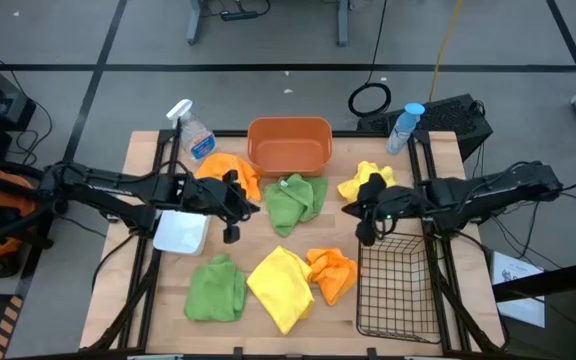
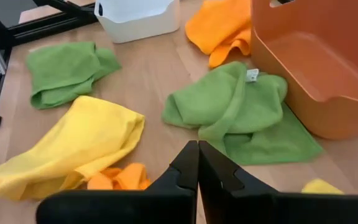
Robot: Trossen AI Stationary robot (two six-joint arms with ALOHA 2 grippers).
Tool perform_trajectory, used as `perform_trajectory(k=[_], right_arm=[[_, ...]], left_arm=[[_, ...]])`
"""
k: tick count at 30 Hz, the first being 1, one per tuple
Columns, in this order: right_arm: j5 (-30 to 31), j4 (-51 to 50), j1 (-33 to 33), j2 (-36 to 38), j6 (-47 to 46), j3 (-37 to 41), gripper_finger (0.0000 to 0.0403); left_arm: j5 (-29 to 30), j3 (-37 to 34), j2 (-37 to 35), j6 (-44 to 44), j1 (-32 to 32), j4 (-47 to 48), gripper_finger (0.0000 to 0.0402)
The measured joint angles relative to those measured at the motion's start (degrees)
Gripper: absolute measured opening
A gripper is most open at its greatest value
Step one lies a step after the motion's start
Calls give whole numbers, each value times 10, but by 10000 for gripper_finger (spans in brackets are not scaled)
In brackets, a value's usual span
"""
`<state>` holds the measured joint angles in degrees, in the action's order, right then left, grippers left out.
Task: Sort microfiber towel by color & place in baskets
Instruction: Put the bottom green microfiber cloth into the orange bin
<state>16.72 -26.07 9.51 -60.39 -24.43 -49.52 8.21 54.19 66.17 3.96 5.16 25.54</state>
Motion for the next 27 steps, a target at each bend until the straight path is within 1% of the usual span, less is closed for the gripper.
perform_trajectory(k=[4, 8, 10, 13, 15, 18, 21, 27], right_arm=[[-2, 47, 0, -43, 0, 0, 0], [-4, 78, 0, -81, -24, 0, 0], [-5, 82, 0, -97, -50, 0, 0], [-16, 83, 0, -116, -92, 0, 0], [-33, 96, 0, -125, -120, 0, 0], [-63, 129, 5, -134, -140, 0, 0], [-66, 163, 18, -139, -136, 0, 0], [-64, 209, 32, -142, -117, 0, 0]], left_arm=[[-44, -1, -13, 4, 22, 60, 4], [-83, -14, -14, 57, 52, 131, 4], [-85, -21, -15, 99, 72, 161, 4], [-85, -42, -14, 142, 108, 171, 4], [-77, -54, -14, 165, 137, 172, 4], [-41, -65, -14, 192, 178, 169, 4], [-9, -73, -14, 205, 208, 165, 4], [15, -84, -14, 212, 233, 143, 4]])
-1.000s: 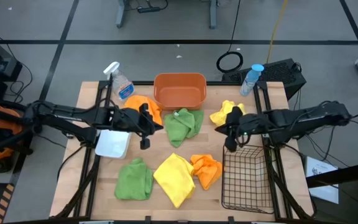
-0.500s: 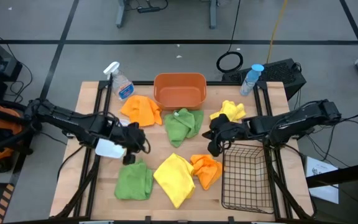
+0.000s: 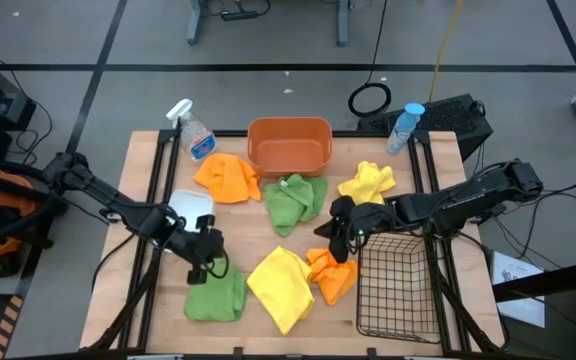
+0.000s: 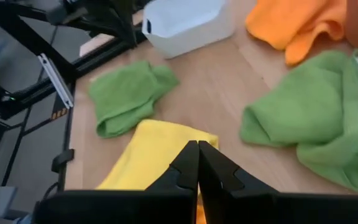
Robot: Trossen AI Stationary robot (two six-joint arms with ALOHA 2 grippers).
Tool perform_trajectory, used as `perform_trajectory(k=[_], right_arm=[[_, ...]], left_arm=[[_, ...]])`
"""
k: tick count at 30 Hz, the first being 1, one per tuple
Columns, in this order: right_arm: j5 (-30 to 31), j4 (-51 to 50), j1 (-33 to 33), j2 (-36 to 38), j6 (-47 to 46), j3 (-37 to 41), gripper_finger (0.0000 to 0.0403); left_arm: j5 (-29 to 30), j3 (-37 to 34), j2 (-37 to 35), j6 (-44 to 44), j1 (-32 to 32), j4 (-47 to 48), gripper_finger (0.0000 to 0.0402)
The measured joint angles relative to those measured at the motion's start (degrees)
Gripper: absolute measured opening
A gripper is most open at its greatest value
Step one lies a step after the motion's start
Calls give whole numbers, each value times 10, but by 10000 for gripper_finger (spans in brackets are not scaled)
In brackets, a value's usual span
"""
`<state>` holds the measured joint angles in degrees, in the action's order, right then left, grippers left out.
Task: Sort microfiber towel by color & place in baskets
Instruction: Put the bottom green microfiber cloth into the orange bin
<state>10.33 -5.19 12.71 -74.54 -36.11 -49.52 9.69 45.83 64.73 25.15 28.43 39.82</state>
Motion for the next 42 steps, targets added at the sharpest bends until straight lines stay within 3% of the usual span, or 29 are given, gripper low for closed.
perform_trajectory(k=[4, 15, 24, 29, 42], right_arm=[[5, 8, 8, 0, 12, 0, 0], [20, 8, 13, 0, 66, 0, 0], [32, 42, 13, 0, 133, 0, 0], [32, 42, 13, -1, 143, 0, 0], [32, 39, 13, -1, 148, 0, 0]], left_arm=[[11, -4, 0, 1, 1, -21, 19], [11, -4, 1, 20, 1, -21, 140], [20, -4, 21, 31, -1, -32, 205], [23, -4, 55, 30, -8, -38, 220], [-83, -4, 150, 50, -7, -89, 222]])
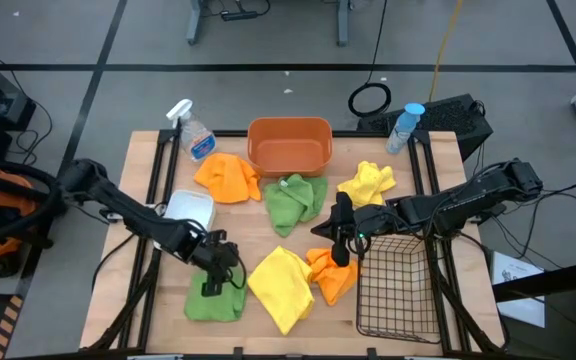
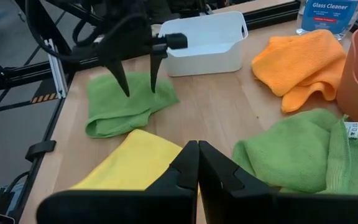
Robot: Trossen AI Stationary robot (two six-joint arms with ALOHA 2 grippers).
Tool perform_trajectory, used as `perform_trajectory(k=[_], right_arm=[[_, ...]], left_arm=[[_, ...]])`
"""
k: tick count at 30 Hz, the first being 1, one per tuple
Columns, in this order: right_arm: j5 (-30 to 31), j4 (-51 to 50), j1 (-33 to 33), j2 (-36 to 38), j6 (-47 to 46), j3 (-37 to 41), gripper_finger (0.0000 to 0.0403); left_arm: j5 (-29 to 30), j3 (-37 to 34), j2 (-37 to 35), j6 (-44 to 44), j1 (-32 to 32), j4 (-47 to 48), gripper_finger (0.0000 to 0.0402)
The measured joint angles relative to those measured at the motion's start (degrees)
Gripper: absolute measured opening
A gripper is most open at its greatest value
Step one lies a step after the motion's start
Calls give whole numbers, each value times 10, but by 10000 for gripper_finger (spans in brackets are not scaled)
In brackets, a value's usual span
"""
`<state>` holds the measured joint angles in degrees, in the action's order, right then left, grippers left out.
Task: Sort microfiber towel by color & place in baskets
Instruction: Put the bottom green microfiber cloth into the orange bin
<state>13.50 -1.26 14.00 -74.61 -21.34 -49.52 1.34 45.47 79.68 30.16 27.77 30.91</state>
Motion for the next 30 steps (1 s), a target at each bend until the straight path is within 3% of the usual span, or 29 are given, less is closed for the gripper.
perform_trajectory(k=[13, 19, 30], right_arm=[[0, -3, 0, 0, 25, 0, 0], [0, -4, 0, -4, 26, 0, 0], [-1, -15, 0, -7, 28, 0, 0]], left_arm=[[16, 0, 64, -5, 0, -7, 222], [-2, 0, 96, -4, 0, -10, 222], [-19, 4, 154, -50, 0, -86, 221]])
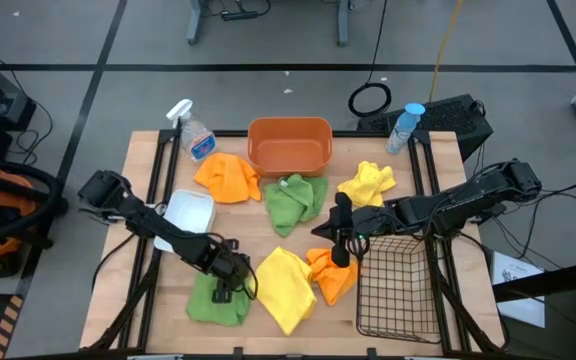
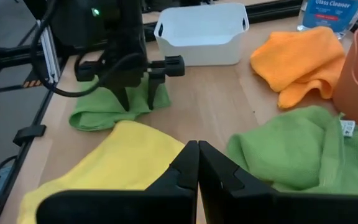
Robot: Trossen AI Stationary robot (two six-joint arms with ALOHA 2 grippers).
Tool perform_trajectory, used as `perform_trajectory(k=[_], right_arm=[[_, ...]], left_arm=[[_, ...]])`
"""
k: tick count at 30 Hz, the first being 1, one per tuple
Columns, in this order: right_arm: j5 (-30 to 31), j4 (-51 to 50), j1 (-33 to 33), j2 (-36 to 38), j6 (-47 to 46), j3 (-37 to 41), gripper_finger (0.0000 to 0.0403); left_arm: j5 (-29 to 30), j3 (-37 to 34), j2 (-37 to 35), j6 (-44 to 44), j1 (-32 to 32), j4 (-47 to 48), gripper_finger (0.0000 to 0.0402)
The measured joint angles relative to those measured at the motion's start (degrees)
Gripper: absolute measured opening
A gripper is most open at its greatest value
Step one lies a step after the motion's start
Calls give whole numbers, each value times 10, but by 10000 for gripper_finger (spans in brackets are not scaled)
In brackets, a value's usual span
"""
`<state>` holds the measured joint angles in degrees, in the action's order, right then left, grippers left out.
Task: Sort microfiber towel by color & place in baskets
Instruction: Put the bottom green microfiber cloth into the orange bin
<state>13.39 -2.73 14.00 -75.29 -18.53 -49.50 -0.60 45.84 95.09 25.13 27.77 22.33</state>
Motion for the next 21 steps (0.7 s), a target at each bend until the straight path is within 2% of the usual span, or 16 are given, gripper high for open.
perform_trajectory(k=[5, 14, 16, 21], right_arm=[[0, -20, 0, 0, -2, 0, 0], [0, -23, 0, 0, -3, 0, 0], [0, -23, 0, 0, -3, 0, 0], [0, -23, 0, 0, -8, 0, 0]], left_arm=[[-5, -1, 1, 0, 0, 0, 179], [-44, -2, 1, 0, 0, 4, 25], [-45, -2, 0, 0, 0, 5, 12], [-45, 3, -13, 0, 0, 10, 20]])
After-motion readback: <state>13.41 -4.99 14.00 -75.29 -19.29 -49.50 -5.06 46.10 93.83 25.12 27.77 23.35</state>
